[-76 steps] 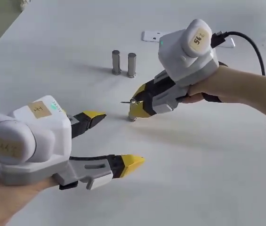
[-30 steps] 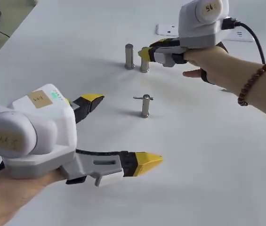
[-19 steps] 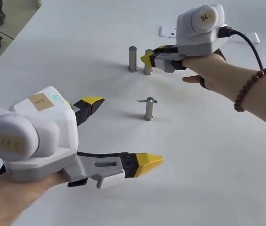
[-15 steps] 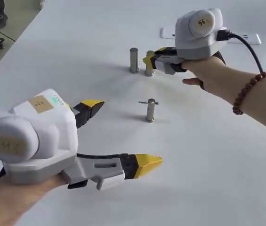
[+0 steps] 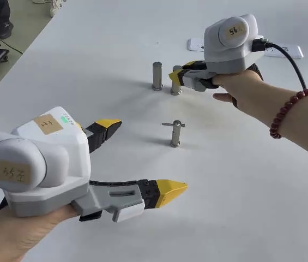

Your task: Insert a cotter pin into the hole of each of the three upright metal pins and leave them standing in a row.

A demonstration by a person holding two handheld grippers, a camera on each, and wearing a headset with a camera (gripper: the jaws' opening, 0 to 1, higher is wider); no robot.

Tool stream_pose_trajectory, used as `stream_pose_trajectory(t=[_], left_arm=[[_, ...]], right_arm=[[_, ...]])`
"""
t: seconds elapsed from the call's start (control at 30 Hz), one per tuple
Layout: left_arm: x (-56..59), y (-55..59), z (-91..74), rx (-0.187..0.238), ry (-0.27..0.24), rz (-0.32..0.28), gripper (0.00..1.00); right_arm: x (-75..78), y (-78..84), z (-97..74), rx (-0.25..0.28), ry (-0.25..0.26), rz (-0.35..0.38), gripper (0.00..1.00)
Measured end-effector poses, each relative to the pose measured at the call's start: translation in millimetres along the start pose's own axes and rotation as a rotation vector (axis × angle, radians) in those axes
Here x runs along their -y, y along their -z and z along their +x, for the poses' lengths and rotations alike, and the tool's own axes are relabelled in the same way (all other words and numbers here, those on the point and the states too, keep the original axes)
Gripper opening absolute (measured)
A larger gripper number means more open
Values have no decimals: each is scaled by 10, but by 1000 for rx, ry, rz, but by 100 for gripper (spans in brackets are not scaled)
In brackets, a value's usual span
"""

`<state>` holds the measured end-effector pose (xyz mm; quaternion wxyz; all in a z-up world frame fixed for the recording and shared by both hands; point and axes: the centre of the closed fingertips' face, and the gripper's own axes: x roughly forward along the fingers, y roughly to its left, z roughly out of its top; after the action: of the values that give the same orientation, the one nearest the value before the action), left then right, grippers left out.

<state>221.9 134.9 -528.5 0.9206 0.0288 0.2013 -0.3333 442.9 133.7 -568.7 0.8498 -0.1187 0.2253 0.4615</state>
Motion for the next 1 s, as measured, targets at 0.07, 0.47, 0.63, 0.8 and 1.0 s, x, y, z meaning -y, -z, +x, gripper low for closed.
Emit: stream_pose_trajectory(t=[0.07,0.47,0.63,0.8,1.0], left_arm=[[-17,-4,-7,-5,-7,8,91],[-3,-57,-4,19,-18,-22,88],[30,-72,20,23,-12,-21,87],[59,-64,39,16,-9,-25,86],[77,-78,34,18,-8,-21,86]], right_arm=[[-27,27,-45,-6,-3,-2,8],[-48,138,-436,-6,42,-6,8],[-55,223,-629,-8,60,-15,8],[-161,292,-812,-12,61,-20,8],[-285,360,-1035,-12,71,-29,8]])
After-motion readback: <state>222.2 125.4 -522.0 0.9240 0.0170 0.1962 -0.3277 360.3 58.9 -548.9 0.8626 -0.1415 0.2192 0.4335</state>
